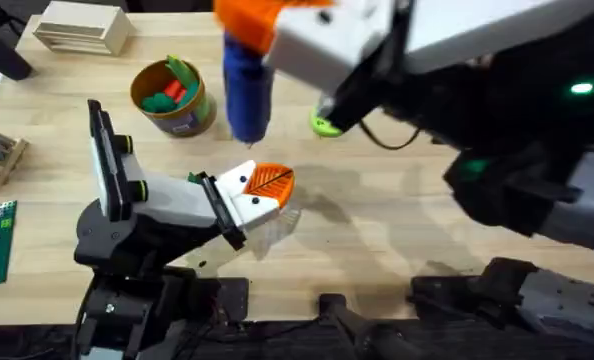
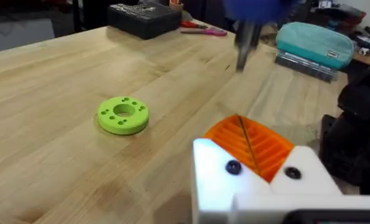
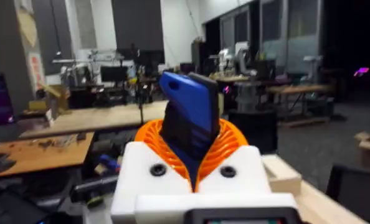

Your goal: Pick up the gripper from the table and insert it into the empty holder that is missing its gripper. Then pick up a screw, insert it into the mounting hole, and use the screwdriver to tighten it. Finally, clean up the table by picking up the vegetable and placing it into the bucket.

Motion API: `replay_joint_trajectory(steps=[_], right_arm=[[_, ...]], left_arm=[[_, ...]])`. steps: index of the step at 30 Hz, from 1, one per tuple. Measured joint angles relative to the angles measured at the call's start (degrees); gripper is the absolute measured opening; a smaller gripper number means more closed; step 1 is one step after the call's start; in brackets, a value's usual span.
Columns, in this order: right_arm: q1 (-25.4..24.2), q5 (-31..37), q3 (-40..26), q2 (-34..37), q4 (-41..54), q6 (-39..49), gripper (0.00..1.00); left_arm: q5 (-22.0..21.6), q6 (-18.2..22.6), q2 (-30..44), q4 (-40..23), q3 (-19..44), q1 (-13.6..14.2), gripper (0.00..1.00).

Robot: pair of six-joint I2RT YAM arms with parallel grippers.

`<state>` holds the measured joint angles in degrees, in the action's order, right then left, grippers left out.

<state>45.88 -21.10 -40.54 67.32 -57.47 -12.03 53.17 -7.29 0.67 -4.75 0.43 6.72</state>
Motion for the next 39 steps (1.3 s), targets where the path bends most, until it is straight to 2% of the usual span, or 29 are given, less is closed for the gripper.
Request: replay_joint_trajectory(steps=[3,18,39], right_arm=[[1.1,0.0,0.0,2.9,0.0,0.0,0.029],[3.2,0.0,0.0,4.9,0.4,0.0,0.029],[3.8,0.0,0.0,5.0,3.5,0.0,0.029]], left_arm=[[0.0,0.0,0.0,0.0,0.0,0.0,0.007],[0.0,0.0,0.0,0.0,0.0,0.0,0.007],[0.0,0.0,0.0,0.0,0.0,0.0,0.007]])
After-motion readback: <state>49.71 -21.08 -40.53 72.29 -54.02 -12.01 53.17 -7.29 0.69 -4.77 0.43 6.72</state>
